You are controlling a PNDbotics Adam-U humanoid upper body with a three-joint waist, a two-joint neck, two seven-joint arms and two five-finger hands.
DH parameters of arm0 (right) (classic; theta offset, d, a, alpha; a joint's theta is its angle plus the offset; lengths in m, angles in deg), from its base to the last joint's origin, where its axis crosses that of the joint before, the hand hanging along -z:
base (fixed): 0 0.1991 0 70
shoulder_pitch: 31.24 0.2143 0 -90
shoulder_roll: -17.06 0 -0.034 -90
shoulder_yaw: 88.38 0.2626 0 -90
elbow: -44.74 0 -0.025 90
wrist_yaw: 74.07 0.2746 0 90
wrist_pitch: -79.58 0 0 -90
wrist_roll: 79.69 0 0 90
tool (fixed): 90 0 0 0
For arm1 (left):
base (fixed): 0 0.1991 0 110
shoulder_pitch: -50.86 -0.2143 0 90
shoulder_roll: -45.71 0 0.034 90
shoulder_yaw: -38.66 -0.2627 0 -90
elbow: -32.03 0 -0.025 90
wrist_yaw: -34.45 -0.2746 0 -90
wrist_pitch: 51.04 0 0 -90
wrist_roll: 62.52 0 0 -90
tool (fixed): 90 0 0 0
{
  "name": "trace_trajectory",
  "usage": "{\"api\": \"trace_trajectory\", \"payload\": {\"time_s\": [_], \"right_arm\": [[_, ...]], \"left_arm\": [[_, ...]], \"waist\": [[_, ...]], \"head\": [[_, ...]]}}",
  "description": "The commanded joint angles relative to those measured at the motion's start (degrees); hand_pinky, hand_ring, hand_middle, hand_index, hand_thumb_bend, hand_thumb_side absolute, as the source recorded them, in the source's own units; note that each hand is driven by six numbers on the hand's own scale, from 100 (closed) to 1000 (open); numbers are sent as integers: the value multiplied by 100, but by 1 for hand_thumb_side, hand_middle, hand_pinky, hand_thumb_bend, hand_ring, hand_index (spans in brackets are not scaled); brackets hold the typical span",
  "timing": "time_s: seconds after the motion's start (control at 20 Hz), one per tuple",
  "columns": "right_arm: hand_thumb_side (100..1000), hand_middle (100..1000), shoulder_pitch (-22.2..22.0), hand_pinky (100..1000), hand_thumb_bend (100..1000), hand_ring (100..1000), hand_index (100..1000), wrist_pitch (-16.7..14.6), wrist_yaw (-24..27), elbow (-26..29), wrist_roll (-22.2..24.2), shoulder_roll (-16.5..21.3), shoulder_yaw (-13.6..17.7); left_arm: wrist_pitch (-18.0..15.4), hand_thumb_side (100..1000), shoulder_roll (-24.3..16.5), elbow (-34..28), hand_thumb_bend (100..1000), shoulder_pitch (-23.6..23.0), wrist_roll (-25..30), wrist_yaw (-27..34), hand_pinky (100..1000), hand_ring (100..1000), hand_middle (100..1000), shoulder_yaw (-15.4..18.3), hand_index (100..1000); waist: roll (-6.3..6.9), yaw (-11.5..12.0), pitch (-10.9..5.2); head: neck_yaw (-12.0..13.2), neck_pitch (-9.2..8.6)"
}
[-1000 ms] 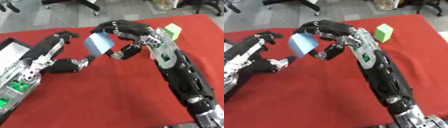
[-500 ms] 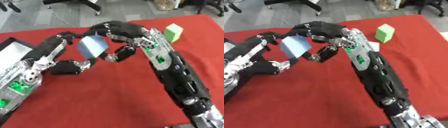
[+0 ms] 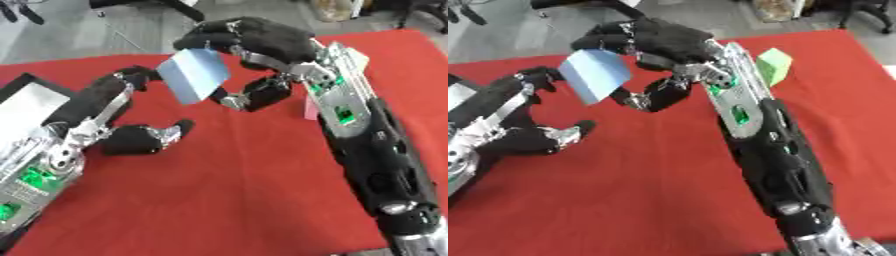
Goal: Pick up the objects with one hand, pass them to the other hand, and then place them into the box on the other side of the table.
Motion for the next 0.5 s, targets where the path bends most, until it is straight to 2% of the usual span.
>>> {"api": "trace_trajectory", "payload": {"time_s": [0.05,0.5], "right_arm": [[100,359,59,738,100,673,354,48,58,278,-110,48,42],[100,361,35,747,100,668,353,140,247,188,-117,26,-3]], "left_arm": [[-93,647,-127,-76,451,70,-222,-84,715,818,865,43,922],[-80,585,-71,-76,444,93,-874,-547,715,820,866,-28,924]], "waist": [[74,7,38],[67,-3,49]], "head": [[-13,-9],[-36,-9]]}}
